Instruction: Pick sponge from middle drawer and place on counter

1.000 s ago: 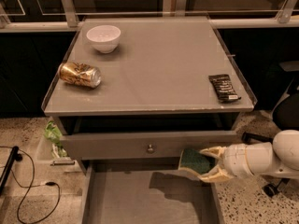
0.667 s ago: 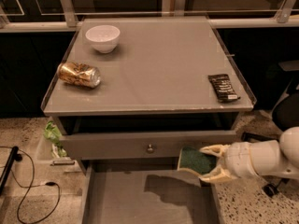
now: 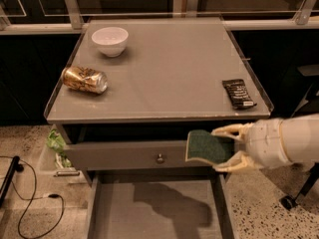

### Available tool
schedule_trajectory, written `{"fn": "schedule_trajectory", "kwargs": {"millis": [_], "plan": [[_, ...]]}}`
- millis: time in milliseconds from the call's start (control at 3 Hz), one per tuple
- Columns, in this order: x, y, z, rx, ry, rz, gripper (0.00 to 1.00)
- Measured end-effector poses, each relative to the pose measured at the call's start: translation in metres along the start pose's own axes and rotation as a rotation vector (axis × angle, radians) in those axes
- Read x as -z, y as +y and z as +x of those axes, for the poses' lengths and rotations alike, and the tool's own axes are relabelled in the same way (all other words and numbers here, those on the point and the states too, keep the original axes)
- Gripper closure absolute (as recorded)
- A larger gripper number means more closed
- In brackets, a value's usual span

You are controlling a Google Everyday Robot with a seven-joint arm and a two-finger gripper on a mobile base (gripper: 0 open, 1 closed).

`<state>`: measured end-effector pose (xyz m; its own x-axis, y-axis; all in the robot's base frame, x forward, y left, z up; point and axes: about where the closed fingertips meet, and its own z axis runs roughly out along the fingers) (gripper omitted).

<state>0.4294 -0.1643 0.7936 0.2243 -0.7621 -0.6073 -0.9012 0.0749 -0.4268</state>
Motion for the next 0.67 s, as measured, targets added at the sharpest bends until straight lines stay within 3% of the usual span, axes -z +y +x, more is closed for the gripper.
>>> {"fn": "schedule_trajectory", "kwargs": {"millis": [333,667], "plan": [[0.022,-0.034,-0.059,0.087,0.004,0.002,1.0],[0.034,-0.086,-0.108,0.125,-0.05,0.008,1.0]]}}
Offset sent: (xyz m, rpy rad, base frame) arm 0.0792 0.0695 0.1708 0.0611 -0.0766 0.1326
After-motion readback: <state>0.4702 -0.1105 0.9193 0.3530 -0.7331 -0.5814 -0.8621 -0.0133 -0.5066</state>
